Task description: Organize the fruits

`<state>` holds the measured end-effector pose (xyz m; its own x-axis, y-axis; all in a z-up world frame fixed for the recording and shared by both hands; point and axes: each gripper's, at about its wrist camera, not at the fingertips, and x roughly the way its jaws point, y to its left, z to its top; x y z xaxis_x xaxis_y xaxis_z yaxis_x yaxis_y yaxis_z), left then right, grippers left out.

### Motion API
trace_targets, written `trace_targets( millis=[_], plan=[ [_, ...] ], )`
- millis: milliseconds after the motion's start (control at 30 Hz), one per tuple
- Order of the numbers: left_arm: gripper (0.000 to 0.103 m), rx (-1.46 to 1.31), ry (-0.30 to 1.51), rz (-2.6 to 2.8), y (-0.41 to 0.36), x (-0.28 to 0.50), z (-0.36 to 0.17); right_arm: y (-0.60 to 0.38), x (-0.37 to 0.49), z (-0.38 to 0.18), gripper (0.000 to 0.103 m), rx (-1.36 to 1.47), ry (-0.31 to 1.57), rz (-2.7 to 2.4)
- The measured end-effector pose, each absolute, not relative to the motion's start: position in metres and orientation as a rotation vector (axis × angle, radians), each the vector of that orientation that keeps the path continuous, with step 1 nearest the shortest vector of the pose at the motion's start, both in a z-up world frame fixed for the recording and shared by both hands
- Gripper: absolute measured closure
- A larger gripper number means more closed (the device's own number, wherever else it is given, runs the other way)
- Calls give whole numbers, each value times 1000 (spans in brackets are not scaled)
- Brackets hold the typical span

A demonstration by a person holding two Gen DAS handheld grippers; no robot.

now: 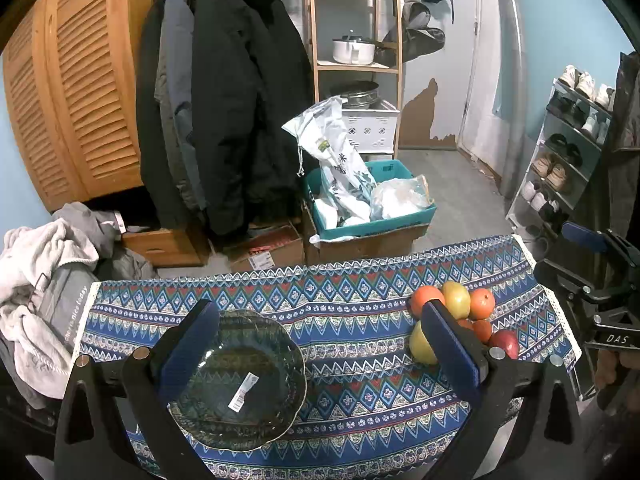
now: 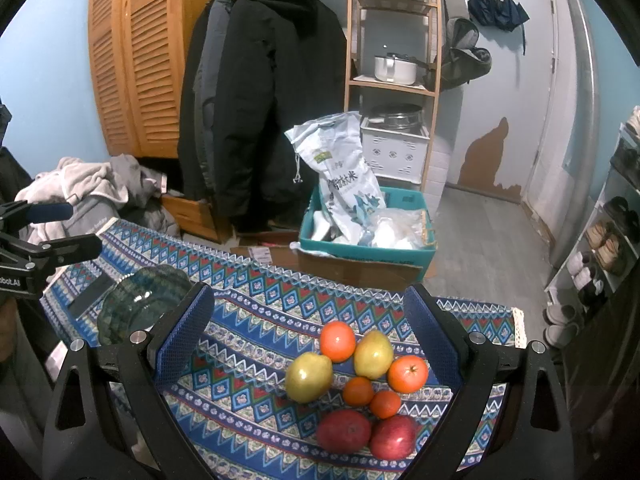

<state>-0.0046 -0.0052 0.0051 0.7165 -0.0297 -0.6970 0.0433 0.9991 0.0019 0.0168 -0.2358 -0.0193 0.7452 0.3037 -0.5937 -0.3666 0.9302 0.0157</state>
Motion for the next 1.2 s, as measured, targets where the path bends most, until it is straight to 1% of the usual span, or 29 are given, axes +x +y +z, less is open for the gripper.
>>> trace_targets(
  millis=[833,1200],
  plan=[
    [1,30,771,-54,-16,2,1,-239,13,-24,9,-104,634,361],
    [1,52,769,-69,-27,3,-6,-259,14,-31,9,-101,663,334]
  ],
)
